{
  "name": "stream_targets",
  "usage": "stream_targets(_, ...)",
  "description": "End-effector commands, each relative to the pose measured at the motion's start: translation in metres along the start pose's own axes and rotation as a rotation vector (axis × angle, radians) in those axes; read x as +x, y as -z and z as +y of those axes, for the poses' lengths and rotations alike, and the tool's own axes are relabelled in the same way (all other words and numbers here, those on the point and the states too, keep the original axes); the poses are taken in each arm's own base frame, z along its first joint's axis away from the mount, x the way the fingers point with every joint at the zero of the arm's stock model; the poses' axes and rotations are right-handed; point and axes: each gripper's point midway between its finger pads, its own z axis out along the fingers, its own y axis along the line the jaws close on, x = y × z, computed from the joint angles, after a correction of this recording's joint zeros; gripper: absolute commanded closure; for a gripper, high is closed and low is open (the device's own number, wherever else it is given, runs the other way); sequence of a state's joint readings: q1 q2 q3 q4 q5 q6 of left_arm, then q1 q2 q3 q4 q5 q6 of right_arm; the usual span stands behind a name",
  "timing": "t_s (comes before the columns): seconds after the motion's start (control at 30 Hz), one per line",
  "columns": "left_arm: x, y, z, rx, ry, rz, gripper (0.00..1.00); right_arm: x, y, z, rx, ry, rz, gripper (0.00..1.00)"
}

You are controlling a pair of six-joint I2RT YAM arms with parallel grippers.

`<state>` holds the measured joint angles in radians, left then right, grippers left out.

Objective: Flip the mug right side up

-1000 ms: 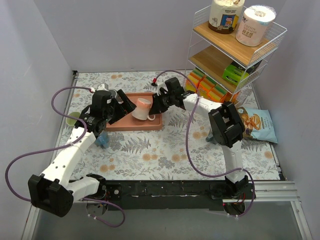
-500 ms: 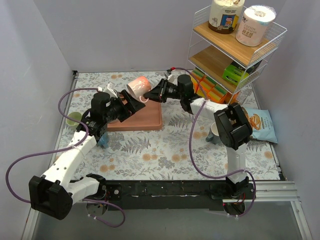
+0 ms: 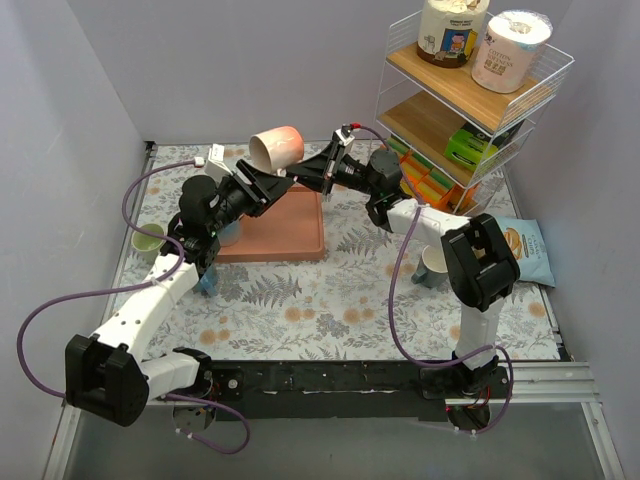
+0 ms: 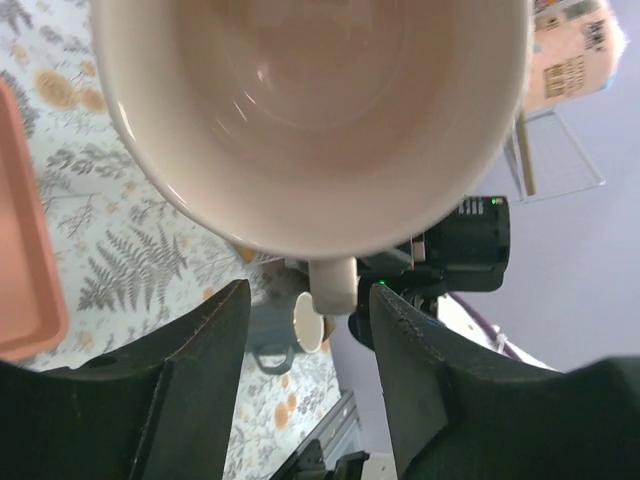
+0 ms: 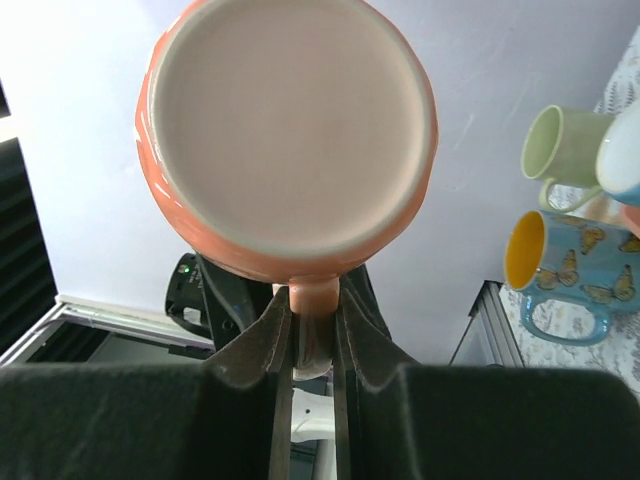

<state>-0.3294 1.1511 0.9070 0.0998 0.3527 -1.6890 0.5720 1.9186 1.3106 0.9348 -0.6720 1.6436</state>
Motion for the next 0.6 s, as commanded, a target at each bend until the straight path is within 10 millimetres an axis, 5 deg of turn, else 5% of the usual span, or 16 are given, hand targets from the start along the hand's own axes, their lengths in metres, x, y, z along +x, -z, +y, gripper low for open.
stream_targets(0.0,-0.018,-0.002,-0.029,0.105,0.004,-0.060,0.51,0.016,0.008,0.090,-0.221,0.135,0.001,0.99)
stream_targets(0.3,-0.022,-0.001,-0.036,0.139,0.016,-0.080,0.53,0.022,0.005,0.080,-0.163,0.167,0.006,0.99)
stream_targets(0.57,-0.021,-0.003,-0.037,0.139,0.032,-0.072,0.72,0.025,-0.003,0.078,-0.123,0.221,0.006,0.99)
